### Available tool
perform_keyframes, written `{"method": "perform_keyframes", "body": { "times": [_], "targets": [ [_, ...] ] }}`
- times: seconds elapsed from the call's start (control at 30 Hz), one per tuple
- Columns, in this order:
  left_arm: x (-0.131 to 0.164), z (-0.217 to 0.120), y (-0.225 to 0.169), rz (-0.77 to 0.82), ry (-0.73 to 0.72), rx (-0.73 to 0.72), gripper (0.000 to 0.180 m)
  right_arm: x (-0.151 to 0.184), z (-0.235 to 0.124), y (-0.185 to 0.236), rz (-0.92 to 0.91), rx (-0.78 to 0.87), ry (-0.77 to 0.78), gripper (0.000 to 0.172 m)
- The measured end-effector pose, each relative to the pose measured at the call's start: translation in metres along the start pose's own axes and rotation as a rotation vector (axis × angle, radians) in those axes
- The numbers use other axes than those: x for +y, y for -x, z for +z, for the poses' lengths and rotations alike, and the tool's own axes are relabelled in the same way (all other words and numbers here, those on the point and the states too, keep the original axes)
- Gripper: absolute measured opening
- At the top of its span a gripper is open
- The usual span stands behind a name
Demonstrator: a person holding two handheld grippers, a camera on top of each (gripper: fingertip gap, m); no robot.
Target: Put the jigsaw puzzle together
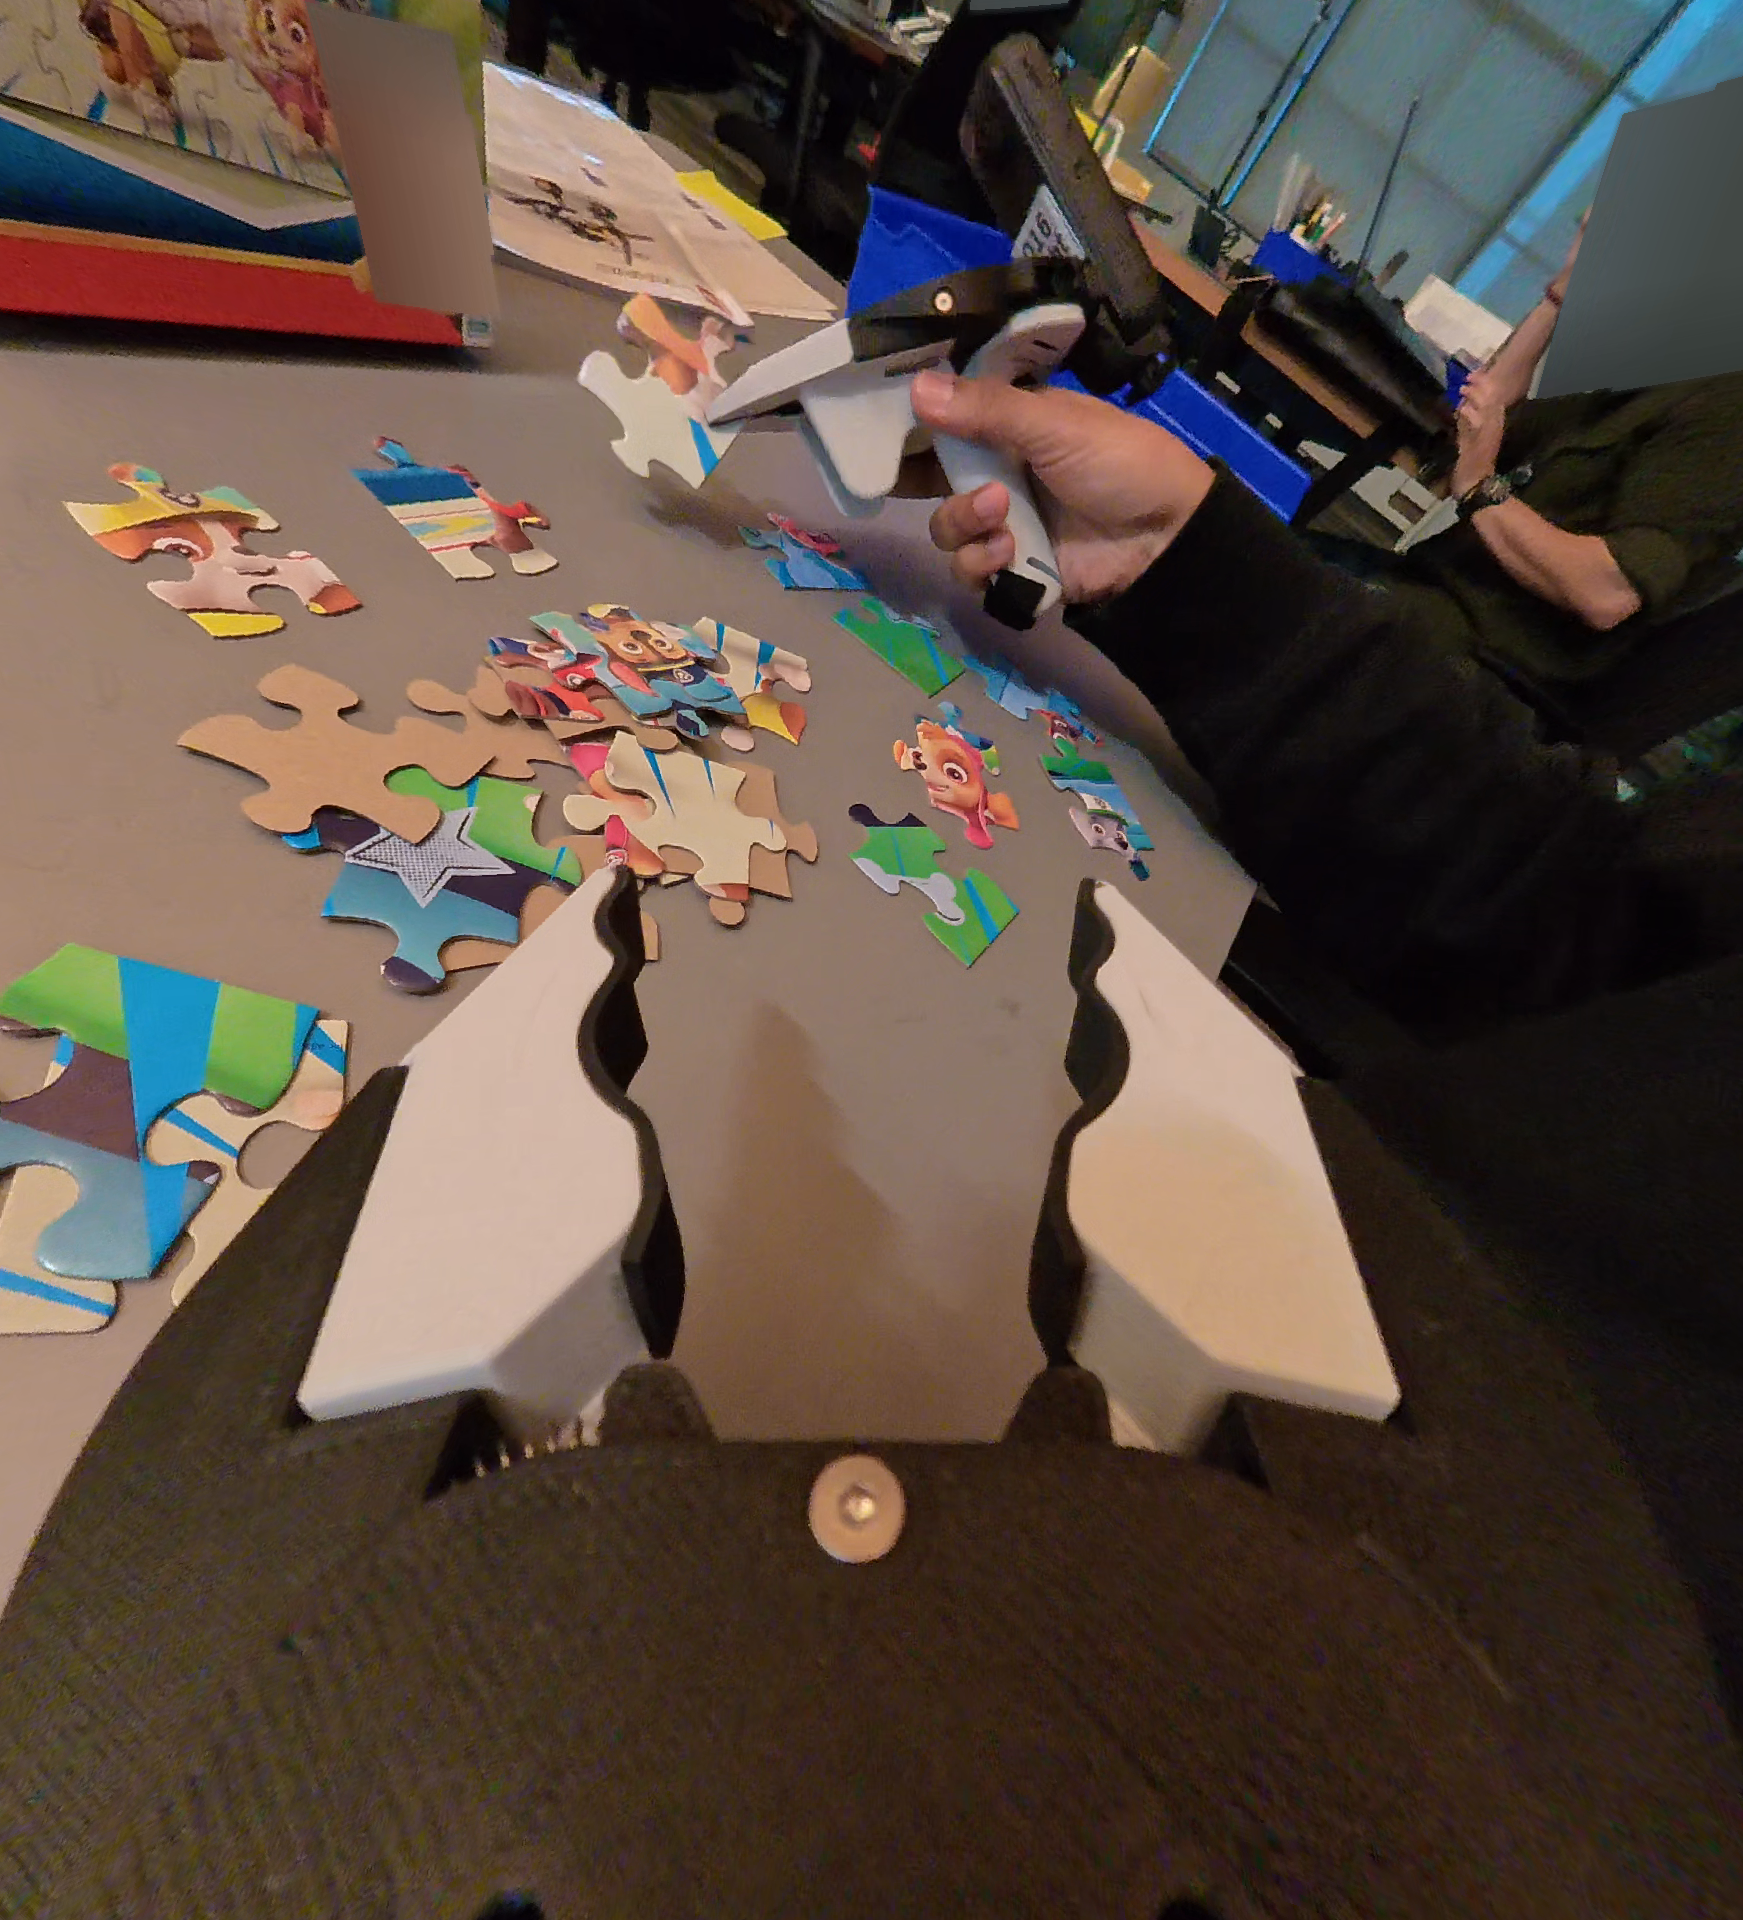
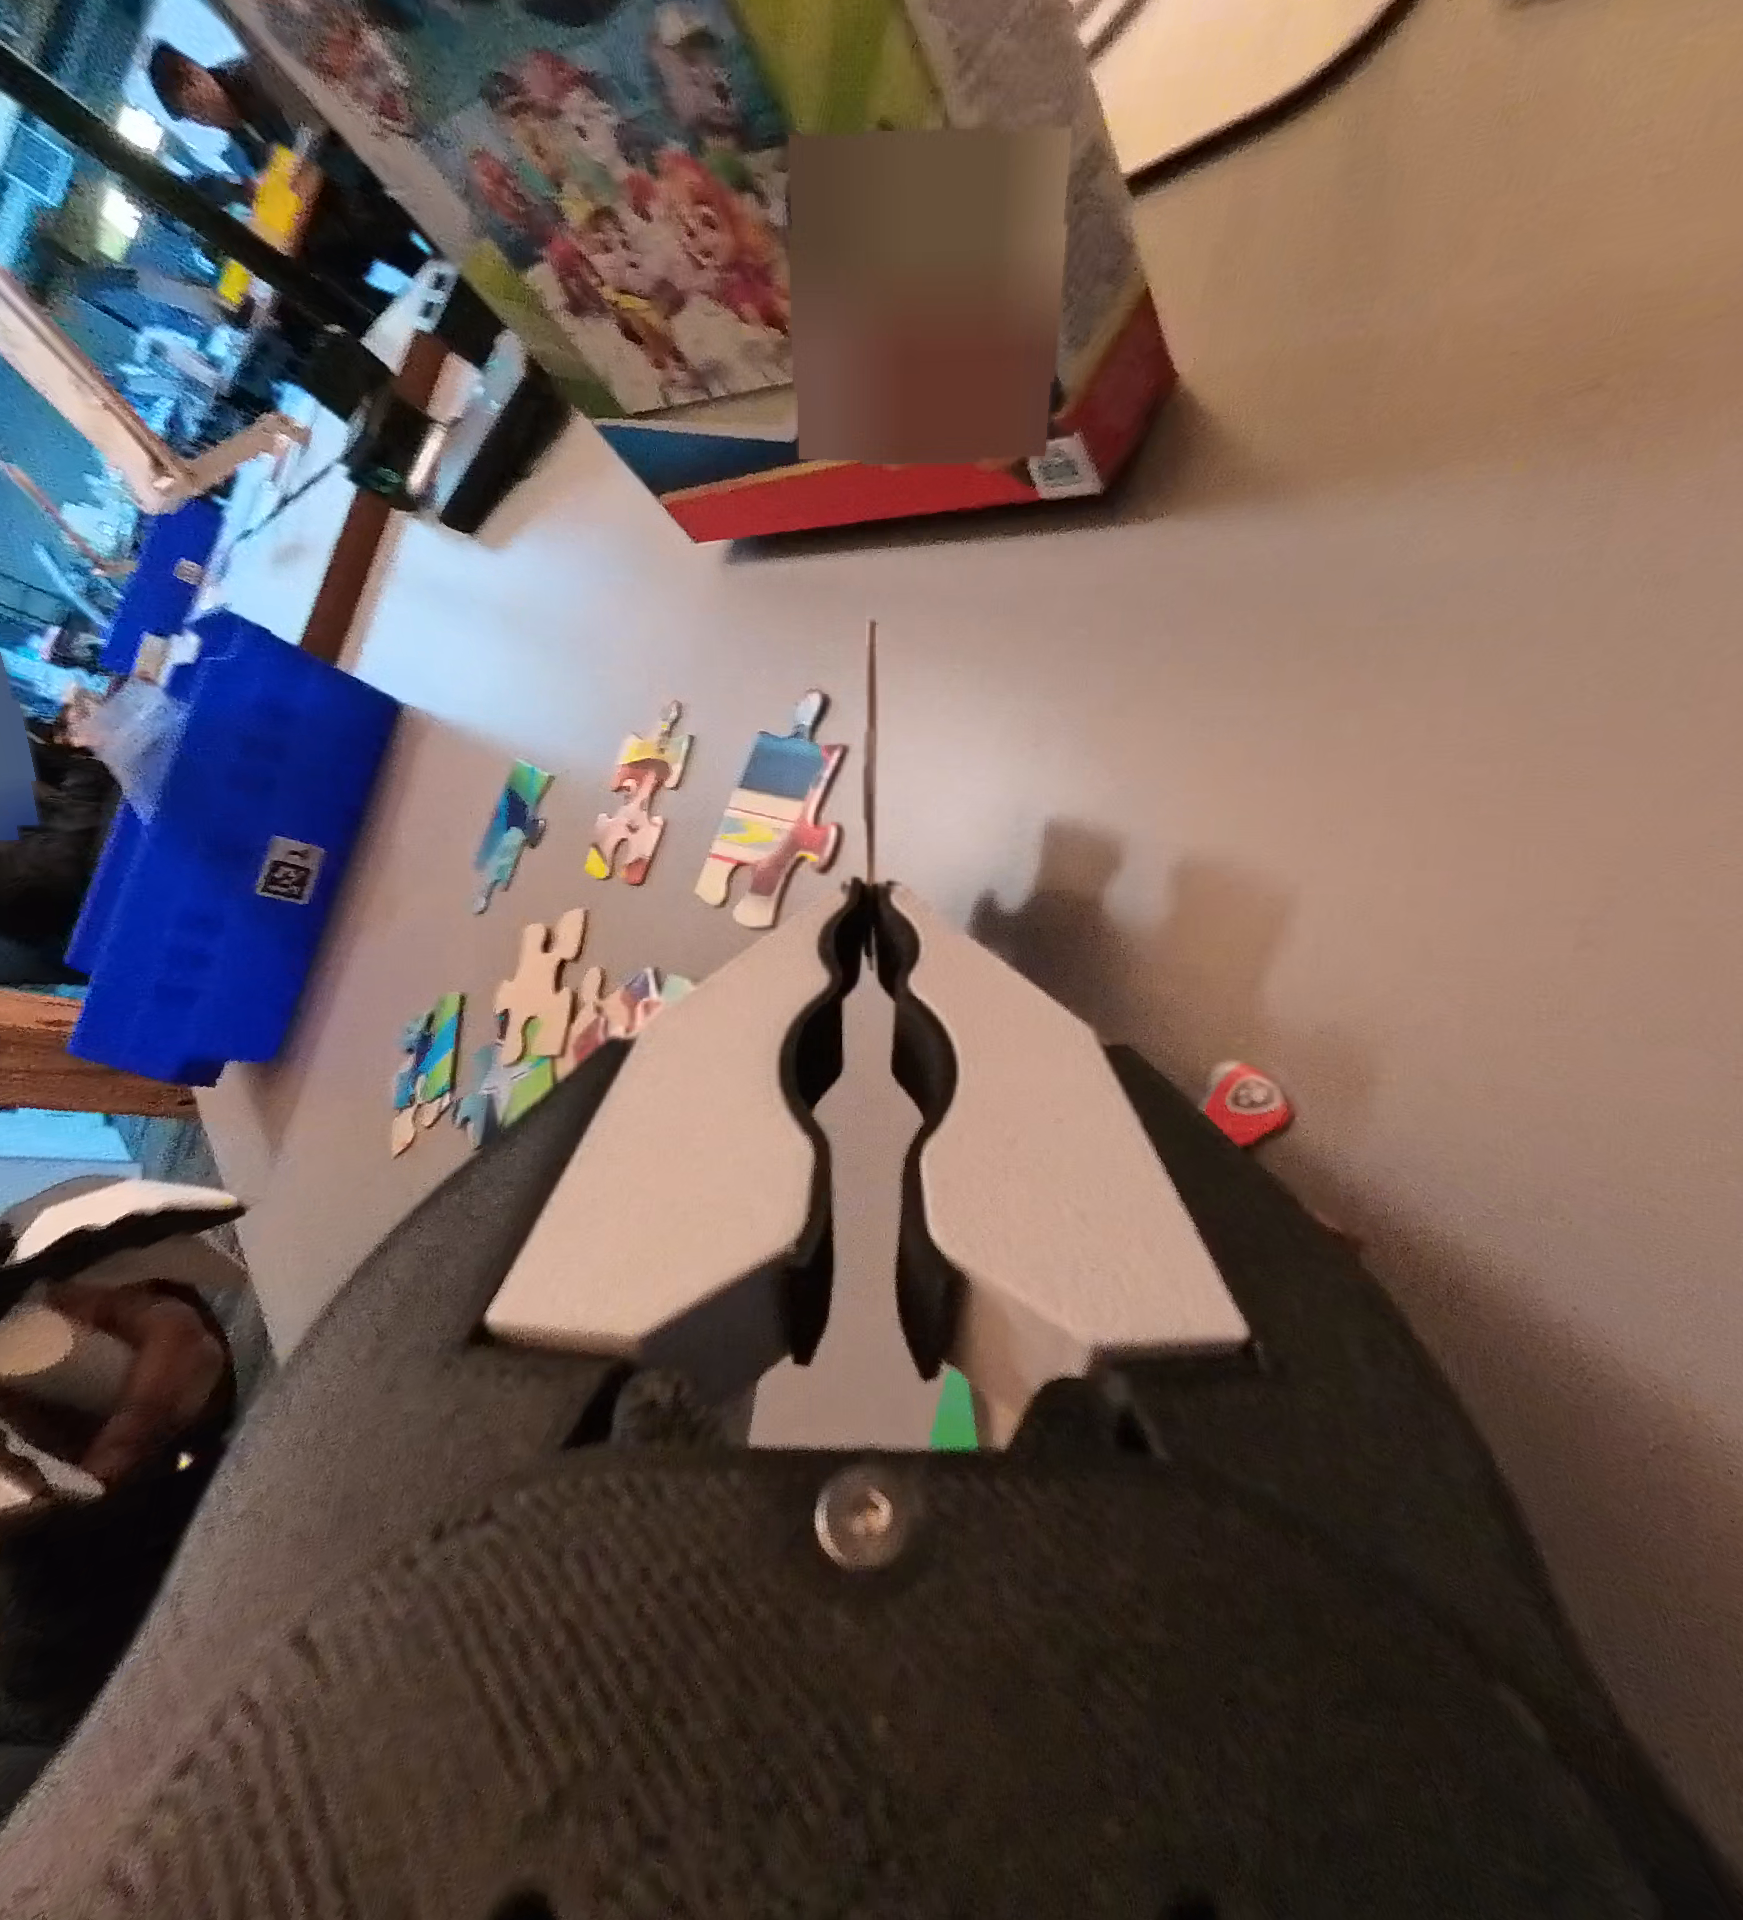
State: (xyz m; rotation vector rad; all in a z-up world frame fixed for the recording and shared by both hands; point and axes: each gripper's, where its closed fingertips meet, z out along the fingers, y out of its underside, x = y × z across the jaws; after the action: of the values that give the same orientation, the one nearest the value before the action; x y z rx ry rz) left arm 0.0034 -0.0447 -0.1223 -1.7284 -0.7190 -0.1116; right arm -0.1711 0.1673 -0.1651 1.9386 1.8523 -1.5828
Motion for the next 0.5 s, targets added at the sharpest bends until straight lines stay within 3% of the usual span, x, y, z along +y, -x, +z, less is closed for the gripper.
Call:
{"method": "perform_keyframes", "body": {
  "times": [0.03,0.17,0.3,0.4,0.5],
  "targets": [
    [0.0,0.0,0.0,-0.002,0.001,0.001,0.081,0.0,0.003,-0.003,0.008,0.016,0.017,0.0],
    [0.002,0.0,0.003,-0.009,0.003,-0.006,0.081,-0.004,0.004,-0.022,0.019,0.113,0.048,0.034],
    [0.004,-0.001,0.009,-0.002,0.011,-0.037,0.081,-0.018,-0.016,-0.001,-0.187,0.147,-0.092,0.036],
    [0.006,0.002,0.011,-0.01,0.018,-0.032,0.081,0.016,-0.015,0.057,-0.463,-0.013,-0.024,0.044],
    [0.007,0.009,0.008,-0.018,0.023,-0.011,0.081,0.058,0.0,0.081,-0.704,-0.013,0.094,0.055]
  ]
}}
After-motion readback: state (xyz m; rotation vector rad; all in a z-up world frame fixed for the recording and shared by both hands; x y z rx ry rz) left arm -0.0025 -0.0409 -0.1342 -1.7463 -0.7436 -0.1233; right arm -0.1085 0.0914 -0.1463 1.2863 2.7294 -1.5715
